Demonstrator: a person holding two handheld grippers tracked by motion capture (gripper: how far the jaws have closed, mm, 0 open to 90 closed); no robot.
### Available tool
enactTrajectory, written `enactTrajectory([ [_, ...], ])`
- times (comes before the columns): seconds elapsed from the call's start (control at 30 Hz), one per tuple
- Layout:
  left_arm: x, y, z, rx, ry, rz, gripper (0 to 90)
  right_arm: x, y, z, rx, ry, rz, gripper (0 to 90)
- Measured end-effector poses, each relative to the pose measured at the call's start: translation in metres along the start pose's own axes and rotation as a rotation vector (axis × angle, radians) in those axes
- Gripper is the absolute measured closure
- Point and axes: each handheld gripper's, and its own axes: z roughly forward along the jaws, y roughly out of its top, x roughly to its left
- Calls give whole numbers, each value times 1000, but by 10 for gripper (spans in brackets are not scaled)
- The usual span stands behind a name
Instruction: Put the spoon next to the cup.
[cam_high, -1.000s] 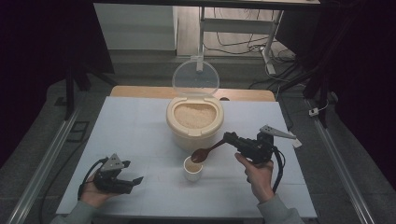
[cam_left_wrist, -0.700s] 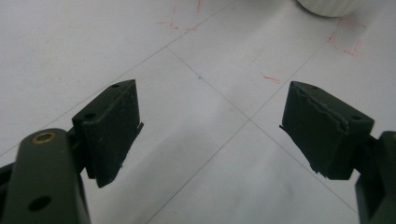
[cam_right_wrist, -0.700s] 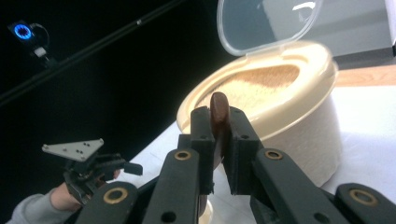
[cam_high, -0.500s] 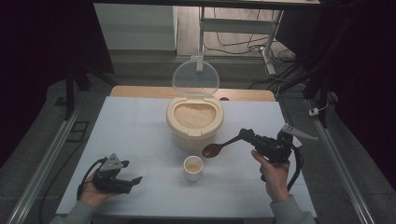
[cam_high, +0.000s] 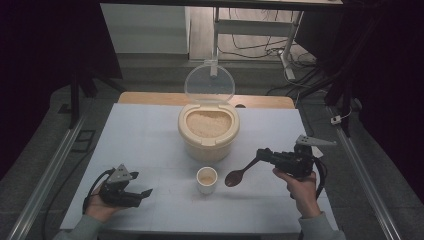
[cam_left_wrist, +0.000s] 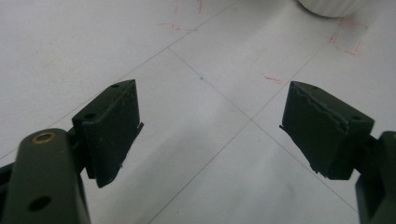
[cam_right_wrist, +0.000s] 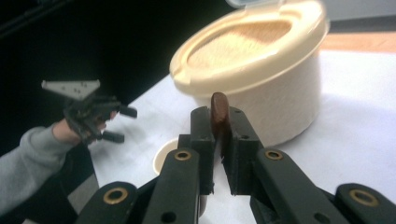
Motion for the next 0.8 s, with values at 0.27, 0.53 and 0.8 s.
enactTrajectory([
  [0.27, 0, 0, 1, 3, -3, 1, 192, 5, -7, 17, 112, 64, -15, 829],
  [0.53, -1, 0, 1, 4, -6, 9, 193, 7, -14, 38, 256, 95, -25, 829],
  [0.8, -1, 0, 2, 8, -7, 11, 192, -4, -14, 50, 272, 61, -31, 797],
])
